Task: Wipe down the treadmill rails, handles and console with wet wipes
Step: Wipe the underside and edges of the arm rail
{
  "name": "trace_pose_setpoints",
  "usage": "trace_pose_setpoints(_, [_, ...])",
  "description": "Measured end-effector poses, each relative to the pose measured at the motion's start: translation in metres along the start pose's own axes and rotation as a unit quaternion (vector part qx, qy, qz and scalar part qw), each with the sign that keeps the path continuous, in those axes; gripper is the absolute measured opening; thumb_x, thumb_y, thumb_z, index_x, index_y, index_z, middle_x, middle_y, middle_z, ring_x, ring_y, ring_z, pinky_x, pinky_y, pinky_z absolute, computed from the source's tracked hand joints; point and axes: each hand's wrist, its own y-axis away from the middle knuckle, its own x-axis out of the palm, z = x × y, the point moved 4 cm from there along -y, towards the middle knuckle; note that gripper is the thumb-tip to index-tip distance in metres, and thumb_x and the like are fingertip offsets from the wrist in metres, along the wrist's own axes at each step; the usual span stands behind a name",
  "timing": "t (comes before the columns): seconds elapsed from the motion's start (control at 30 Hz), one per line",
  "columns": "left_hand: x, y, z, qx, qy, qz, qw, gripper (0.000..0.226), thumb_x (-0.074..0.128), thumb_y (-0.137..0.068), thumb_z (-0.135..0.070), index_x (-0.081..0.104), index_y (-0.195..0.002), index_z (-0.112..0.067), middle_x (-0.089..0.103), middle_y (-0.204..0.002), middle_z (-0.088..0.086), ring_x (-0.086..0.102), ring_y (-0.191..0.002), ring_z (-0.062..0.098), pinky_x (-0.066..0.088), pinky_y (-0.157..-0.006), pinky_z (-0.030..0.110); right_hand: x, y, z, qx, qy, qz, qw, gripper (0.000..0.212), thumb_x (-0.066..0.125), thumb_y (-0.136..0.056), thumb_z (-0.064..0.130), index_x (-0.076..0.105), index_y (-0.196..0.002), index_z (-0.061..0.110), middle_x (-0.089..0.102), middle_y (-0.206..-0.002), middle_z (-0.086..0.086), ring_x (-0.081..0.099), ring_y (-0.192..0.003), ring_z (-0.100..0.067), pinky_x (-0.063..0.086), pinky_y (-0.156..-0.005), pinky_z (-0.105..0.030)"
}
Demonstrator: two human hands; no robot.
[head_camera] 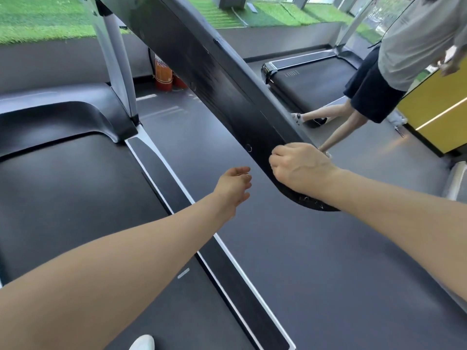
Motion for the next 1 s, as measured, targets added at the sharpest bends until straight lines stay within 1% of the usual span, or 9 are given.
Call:
trace_pose_setpoints(0.1, [0.006, 0.003, 0.004, -0.001, -0.017, 0.01, 1.0, 0.031, 0.047, -0.098, -0.011, 0.053, -0.128, -0.016, 0.054, -0.111, -0.001, 0.053, -0.105, 0.013, 0.047, -0.088, 0.027, 0.007, 0.047, 0.021, -0.002, -0.022, 0.045, 0.999, 0.034, 0.039, -0.067, -0.013, 0.063, -0.057, 0.008, 0.056, -0.065, -0.005, 0.058, -0.067, -0.027, 0.052, -0.059, -0.034])
trace_pose_setpoints(0.2, [0.011, 0.004, 0.008, 0.001, -0.045, 0.022, 0.999, 0.036, 0.047, -0.097, -0.007, 0.05, -0.131, -0.018, 0.053, -0.12, 0.001, 0.053, -0.107, 0.015, 0.047, -0.084, 0.026, 0.008, 0.08, 0.04, -0.004, -0.028, 0.111, 0.993, 0.024, 0.056, -0.062, -0.012, 0.06, -0.053, 0.011, 0.052, -0.062, -0.003, 0.057, -0.065, -0.025, 0.053, -0.061, -0.031])
trace_pose_setpoints(0.33, [0.013, 0.004, 0.012, -0.009, -0.057, 0.029, 0.998, 0.036, 0.048, -0.097, -0.008, 0.05, -0.132, -0.019, 0.053, -0.121, 0.0, 0.053, -0.109, 0.015, 0.048, -0.084, 0.026, 0.009, 0.093, 0.055, 0.026, -0.084, 0.181, 0.979, 0.026, 0.074, -0.046, -0.008, 0.061, -0.049, 0.014, 0.054, -0.058, 0.001, 0.059, -0.061, -0.023, 0.052, -0.052, -0.029])
trace_pose_setpoints(0.4, [0.012, 0.001, 0.011, -0.007, -0.06, 0.028, 0.998, 0.035, 0.048, -0.097, -0.008, 0.051, -0.131, -0.019, 0.054, -0.119, -0.001, 0.054, -0.107, 0.015, 0.048, -0.084, 0.027, 0.003, 0.072, 0.05, 0.039, -0.091, 0.148, 0.984, 0.023, 0.076, -0.048, -0.003, 0.066, -0.054, 0.017, 0.058, -0.06, 0.005, 0.06, -0.063, -0.02, 0.048, -0.048, -0.026])
trace_pose_setpoints(0.5, [0.009, -0.004, 0.007, 0.001, -0.049, 0.022, 0.999, 0.033, 0.048, -0.096, -0.008, 0.052, -0.127, -0.02, 0.055, -0.118, -0.001, 0.056, -0.097, 0.011, 0.048, -0.083, 0.026, -0.005, 0.017, 0.032, 0.056, -0.068, 0.043, 0.995, 0.019, 0.063, -0.061, 0.0, 0.063, -0.054, 0.018, 0.057, -0.059, 0.004, 0.058, -0.061, -0.019, 0.04, -0.045, -0.023])
trace_pose_setpoints(0.57, [0.005, -0.007, 0.004, 0.006, -0.043, 0.018, 0.999, 0.031, 0.048, -0.096, -0.01, 0.053, -0.125, -0.019, 0.056, -0.119, -0.001, 0.057, -0.089, 0.007, 0.049, -0.08, 0.025, -0.002, -0.016, 0.018, 0.053, -0.03, 0.012, 0.998, 0.021, 0.057, -0.061, 0.0, 0.06, -0.051, 0.018, 0.055, -0.058, 0.003, 0.057, -0.061, -0.02, 0.039, -0.047, -0.024])
trace_pose_setpoints(0.77, [0.0, -0.007, 0.01, 0.002, -0.048, -0.004, 0.999, 0.028, 0.049, -0.097, -0.012, 0.055, -0.123, -0.019, 0.054, -0.11, -0.003, 0.055, -0.085, 0.005, 0.05, -0.074, 0.021, 0.013, -0.006, 0.023, 0.011, 0.007, 0.145, 0.989, 0.021, 0.074, -0.045, 0.005, 0.06, -0.045, 0.02, 0.051, -0.05, 0.007, 0.054, -0.056, -0.017, 0.046, -0.055, -0.022])
trace_pose_setpoints(0.93, [0.015, 0.009, 0.021, -0.001, -0.062, -0.002, 0.998, 0.026, 0.049, -0.097, -0.012, 0.057, -0.121, -0.02, 0.055, -0.108, -0.003, 0.056, -0.092, 0.009, 0.048, -0.08, 0.025, 0.008, 0.042, 0.05, 0.002, -0.038, 0.178, 0.983, 0.022, 0.068, -0.039, -0.002, 0.055, -0.039, 0.016, 0.049, -0.046, 0.004, 0.053, -0.051, -0.02, 0.048, -0.052, -0.023])
trace_pose_setpoints(1.0, [0.022, 0.016, 0.025, 0.002, -0.068, -0.001, 0.998, 0.026, 0.05, -0.097, -0.012, 0.057, -0.121, -0.02, 0.055, -0.108, -0.004, 0.056, -0.093, 0.009, 0.049, -0.078, 0.023, 0.005, 0.056, 0.052, 0.015, -0.06, 0.175, 0.983, 0.022, 0.055, -0.039, -0.006, 0.05, -0.035, 0.015, 0.041, -0.041, 0.003, 0.05, -0.047, -0.02, 0.046, -0.048, -0.021])
